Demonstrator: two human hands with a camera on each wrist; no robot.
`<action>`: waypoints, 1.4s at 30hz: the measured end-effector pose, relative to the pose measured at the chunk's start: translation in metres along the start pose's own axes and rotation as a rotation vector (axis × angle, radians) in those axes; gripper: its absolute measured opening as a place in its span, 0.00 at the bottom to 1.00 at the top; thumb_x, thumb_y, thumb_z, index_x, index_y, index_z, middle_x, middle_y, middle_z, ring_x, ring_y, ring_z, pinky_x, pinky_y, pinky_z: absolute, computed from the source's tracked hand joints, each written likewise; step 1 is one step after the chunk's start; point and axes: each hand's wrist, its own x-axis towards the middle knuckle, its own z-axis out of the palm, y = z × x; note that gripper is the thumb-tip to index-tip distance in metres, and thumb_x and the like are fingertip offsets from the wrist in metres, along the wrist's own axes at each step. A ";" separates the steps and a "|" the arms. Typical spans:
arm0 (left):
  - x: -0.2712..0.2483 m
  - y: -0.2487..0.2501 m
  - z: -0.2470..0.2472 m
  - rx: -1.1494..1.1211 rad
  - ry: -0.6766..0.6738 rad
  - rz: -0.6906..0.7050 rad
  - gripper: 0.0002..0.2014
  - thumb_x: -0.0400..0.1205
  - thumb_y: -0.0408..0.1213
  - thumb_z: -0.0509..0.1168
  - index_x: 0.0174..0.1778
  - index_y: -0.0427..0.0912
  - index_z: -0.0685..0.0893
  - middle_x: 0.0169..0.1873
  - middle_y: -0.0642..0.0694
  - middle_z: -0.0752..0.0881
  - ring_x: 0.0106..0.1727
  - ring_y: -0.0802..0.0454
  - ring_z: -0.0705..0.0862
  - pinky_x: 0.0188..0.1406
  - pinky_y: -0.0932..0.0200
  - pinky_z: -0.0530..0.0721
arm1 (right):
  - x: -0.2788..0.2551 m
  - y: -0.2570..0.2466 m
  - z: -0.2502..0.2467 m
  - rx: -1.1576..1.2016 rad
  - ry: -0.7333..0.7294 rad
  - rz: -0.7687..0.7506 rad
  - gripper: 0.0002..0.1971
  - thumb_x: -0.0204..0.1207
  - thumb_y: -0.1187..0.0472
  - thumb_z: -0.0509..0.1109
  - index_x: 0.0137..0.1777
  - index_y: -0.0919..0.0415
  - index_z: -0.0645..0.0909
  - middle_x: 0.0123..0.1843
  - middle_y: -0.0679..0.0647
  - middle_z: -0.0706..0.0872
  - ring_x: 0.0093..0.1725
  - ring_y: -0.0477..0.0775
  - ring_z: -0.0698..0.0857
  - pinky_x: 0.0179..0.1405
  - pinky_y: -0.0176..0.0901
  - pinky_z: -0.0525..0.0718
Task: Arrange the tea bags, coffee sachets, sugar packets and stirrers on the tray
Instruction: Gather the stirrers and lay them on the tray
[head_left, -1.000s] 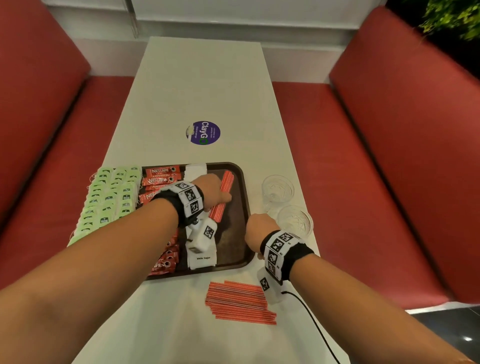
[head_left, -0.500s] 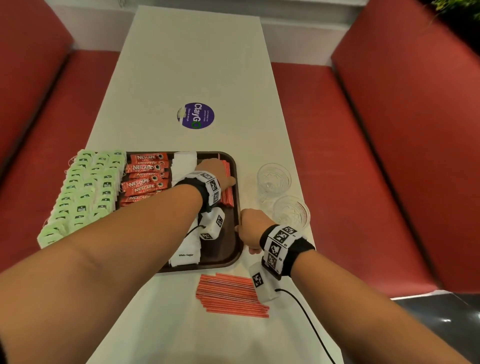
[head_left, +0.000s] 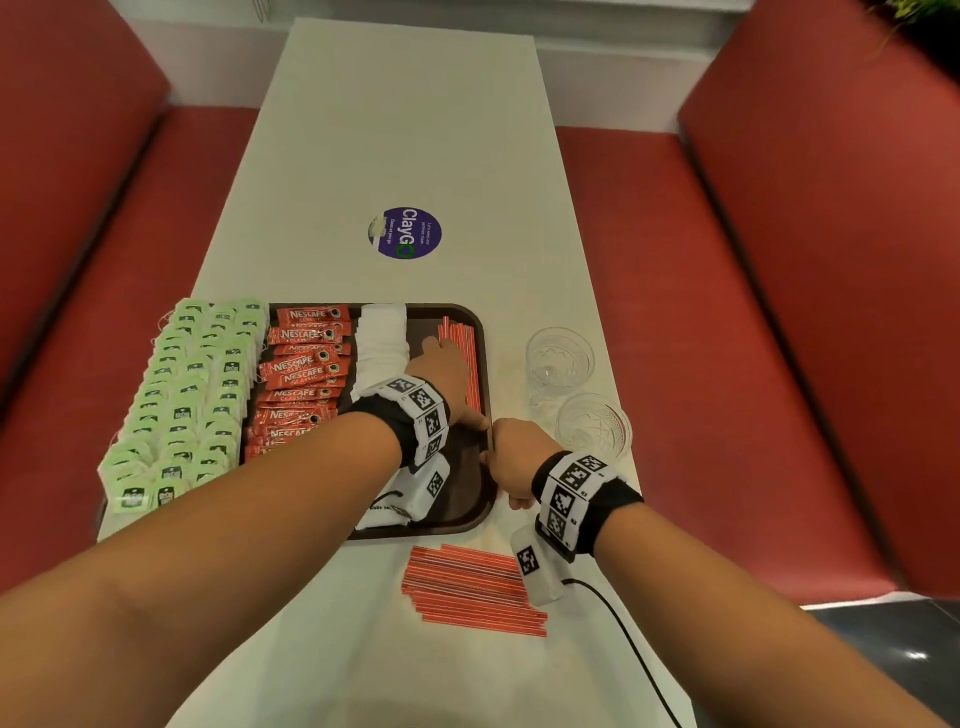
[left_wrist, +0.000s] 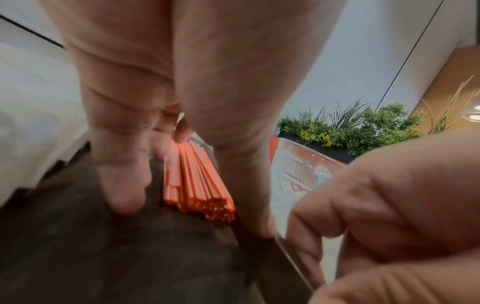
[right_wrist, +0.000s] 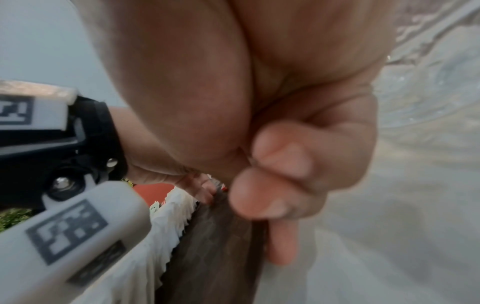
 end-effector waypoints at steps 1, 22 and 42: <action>0.001 0.000 0.001 -0.002 0.000 -0.005 0.61 0.63 0.65 0.80 0.81 0.32 0.58 0.75 0.33 0.65 0.70 0.38 0.78 0.68 0.48 0.80 | 0.000 0.000 0.000 -0.005 0.002 0.001 0.06 0.87 0.62 0.61 0.55 0.64 0.77 0.42 0.62 0.86 0.28 0.60 0.88 0.22 0.42 0.84; -0.071 -0.012 -0.001 -0.098 0.272 0.312 0.26 0.81 0.51 0.70 0.71 0.41 0.77 0.66 0.41 0.76 0.65 0.42 0.77 0.66 0.48 0.79 | -0.061 0.026 0.003 -0.242 0.197 -0.167 0.21 0.84 0.49 0.66 0.71 0.61 0.76 0.60 0.60 0.86 0.56 0.60 0.86 0.53 0.47 0.85; -0.170 -0.034 0.104 0.380 0.023 0.708 0.27 0.83 0.57 0.65 0.67 0.38 0.77 0.61 0.39 0.78 0.60 0.41 0.79 0.60 0.45 0.81 | -0.097 0.056 0.088 -0.537 0.202 -0.330 0.19 0.72 0.48 0.79 0.57 0.58 0.84 0.54 0.56 0.83 0.55 0.60 0.82 0.55 0.52 0.82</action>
